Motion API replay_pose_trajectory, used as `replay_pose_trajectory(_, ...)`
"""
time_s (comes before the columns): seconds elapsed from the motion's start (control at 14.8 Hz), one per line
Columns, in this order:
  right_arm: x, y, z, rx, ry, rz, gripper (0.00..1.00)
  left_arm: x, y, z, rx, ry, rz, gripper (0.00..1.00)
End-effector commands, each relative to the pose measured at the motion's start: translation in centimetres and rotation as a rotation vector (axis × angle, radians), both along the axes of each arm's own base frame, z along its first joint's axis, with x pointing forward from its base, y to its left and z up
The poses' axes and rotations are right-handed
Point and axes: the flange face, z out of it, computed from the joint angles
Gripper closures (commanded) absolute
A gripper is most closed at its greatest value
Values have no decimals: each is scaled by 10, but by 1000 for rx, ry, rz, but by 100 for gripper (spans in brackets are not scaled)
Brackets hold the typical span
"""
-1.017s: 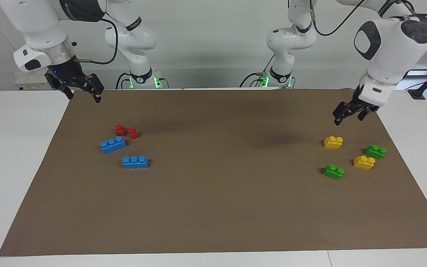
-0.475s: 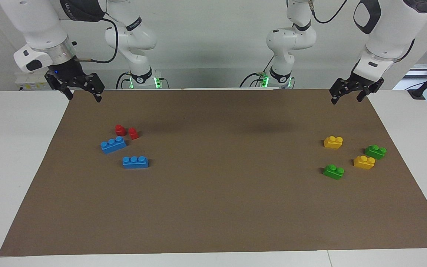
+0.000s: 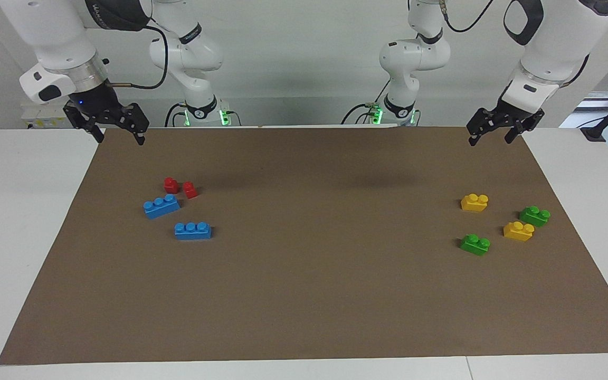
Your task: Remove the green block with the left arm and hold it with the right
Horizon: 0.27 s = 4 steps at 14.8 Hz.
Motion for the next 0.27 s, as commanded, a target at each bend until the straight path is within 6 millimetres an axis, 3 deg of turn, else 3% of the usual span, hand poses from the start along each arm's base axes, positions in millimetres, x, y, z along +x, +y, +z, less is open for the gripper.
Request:
replay_pose_trajectory(0.0, 0, 0, 3, -3, 9, 17, 0, -10, -1, 4, -14, 2, -17, 0)
replay_pose_trajectory(0.2, 1, 0, 2, -3, 10, 14, 0, -10, -1, 4, -14, 2, -17, 0)
